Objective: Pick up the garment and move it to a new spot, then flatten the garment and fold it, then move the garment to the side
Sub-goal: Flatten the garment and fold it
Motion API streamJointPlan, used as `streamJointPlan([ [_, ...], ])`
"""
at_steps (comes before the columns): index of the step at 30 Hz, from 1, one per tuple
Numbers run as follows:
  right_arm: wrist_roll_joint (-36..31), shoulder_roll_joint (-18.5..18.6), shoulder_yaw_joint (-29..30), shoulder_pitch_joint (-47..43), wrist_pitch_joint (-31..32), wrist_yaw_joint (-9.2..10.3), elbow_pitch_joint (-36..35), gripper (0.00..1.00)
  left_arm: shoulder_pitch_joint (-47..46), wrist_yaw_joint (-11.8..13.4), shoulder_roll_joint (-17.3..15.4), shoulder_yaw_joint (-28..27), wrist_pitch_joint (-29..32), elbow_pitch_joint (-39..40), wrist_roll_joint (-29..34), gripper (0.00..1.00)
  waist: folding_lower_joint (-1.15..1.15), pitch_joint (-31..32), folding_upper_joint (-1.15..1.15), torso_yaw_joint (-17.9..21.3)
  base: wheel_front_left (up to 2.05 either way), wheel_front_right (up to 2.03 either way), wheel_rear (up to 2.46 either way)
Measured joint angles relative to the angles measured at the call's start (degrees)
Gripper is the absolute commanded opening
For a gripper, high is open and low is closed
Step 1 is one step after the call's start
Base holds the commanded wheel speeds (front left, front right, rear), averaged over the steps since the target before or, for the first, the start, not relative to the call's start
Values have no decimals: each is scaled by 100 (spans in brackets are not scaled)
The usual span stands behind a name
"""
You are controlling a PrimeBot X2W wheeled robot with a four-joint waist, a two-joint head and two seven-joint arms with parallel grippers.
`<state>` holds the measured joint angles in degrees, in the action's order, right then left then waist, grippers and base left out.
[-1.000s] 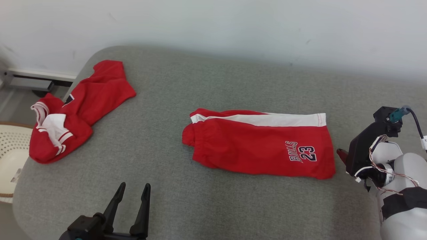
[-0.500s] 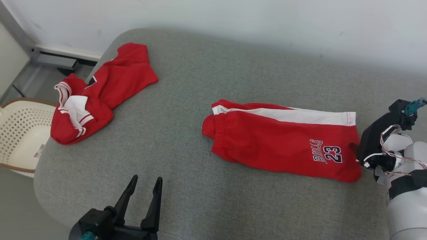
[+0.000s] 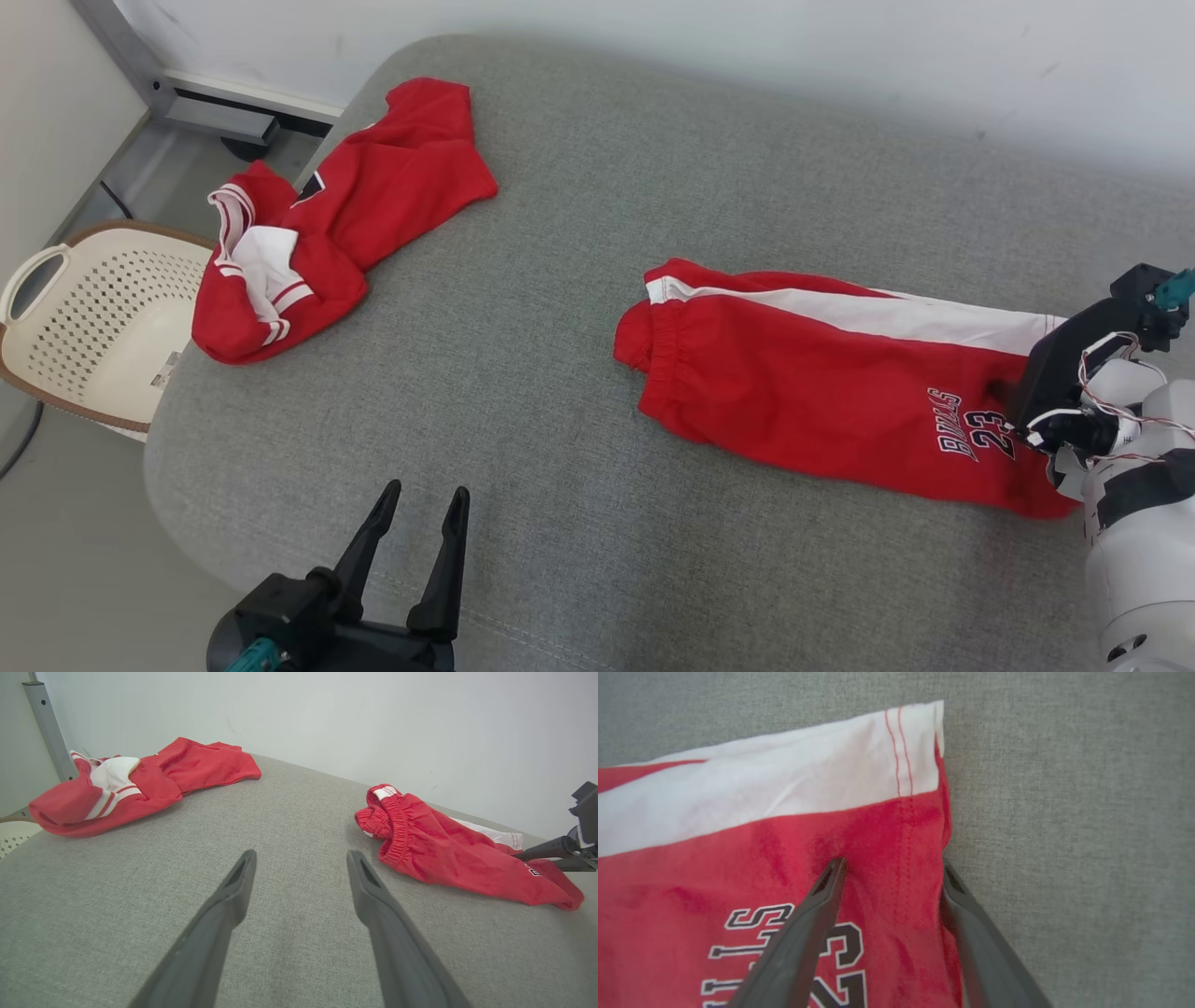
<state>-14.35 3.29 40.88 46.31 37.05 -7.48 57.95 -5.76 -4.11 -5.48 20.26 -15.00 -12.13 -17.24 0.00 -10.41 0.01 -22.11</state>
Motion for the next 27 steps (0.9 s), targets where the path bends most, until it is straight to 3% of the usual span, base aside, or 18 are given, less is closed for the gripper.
streamJointPlan([
  [1,-38,3,19,35,-15,0,76,43,-1,-1,5,-4,0,-7,19,100,0,-4,0,-16,0,0,0],
  [3,-116,-2,57,88,-56,0,180,15,-2,-19,18,-12,0,-24,23,100,0,-5,0,-37,0,0,0],
  [4,-156,-7,87,109,-77,-1,218,4,-4,-40,24,-14,0,-34,25,100,0,0,0,-44,0,0,0],
  [5,-199,-12,114,123,-91,-1,242,0,-7,-43,34,-15,0,-43,26,100,0,7,0,-50,0,0,0],
  [16,-829,-63,519,135,-84,-8,70,0,-2,-73,66,-111,0,-79,76,100,0,147,0,44,0,0,0],
  [27,-1511,158,929,-326,253,-7,-772,0,112,-94,15,-160,0,-135,109,100,0,470,0,204,0,0,0],
])
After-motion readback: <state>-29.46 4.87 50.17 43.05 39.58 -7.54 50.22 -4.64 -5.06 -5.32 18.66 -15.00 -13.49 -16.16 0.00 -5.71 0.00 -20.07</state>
